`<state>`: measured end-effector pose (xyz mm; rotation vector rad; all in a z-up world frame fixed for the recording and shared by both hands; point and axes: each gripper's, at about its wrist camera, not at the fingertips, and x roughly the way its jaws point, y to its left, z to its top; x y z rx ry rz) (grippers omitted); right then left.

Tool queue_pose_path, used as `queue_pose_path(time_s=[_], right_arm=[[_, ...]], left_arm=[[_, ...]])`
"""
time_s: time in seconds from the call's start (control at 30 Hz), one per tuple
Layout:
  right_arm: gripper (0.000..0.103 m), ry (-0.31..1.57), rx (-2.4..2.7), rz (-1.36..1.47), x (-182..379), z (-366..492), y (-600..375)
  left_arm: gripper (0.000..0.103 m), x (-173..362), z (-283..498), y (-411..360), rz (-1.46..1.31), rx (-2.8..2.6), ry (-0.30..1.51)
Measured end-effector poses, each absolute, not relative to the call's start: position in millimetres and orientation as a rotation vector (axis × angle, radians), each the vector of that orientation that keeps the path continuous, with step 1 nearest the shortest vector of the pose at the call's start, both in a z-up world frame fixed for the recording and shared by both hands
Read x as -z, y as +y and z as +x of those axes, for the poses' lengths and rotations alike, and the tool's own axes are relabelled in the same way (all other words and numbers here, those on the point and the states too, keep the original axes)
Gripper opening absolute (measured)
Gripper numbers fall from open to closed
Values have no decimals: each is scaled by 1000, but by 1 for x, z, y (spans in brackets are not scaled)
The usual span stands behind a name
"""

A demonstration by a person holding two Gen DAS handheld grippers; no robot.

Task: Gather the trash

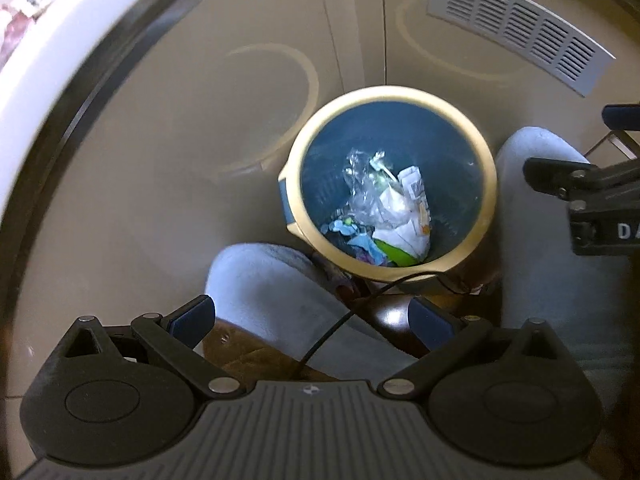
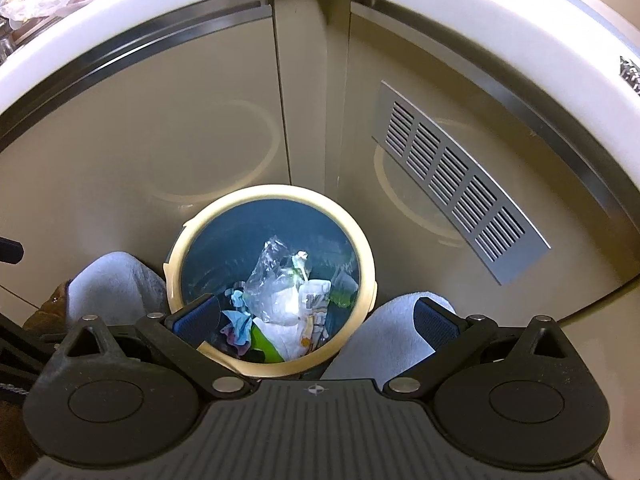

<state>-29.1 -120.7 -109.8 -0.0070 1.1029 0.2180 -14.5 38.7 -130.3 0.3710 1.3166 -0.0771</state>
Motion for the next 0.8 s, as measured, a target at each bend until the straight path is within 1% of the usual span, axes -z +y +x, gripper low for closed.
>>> queue_pose_path(time_s=[0.3,0.8], right_arm=[[103,1154,-224,-30,123,-22,-114],[103,1173,-225,-90,130,-17,-104]], left_arm=[[103,153,-4,46,307,52,1394],[103,162,3,45,312,39,1403]])
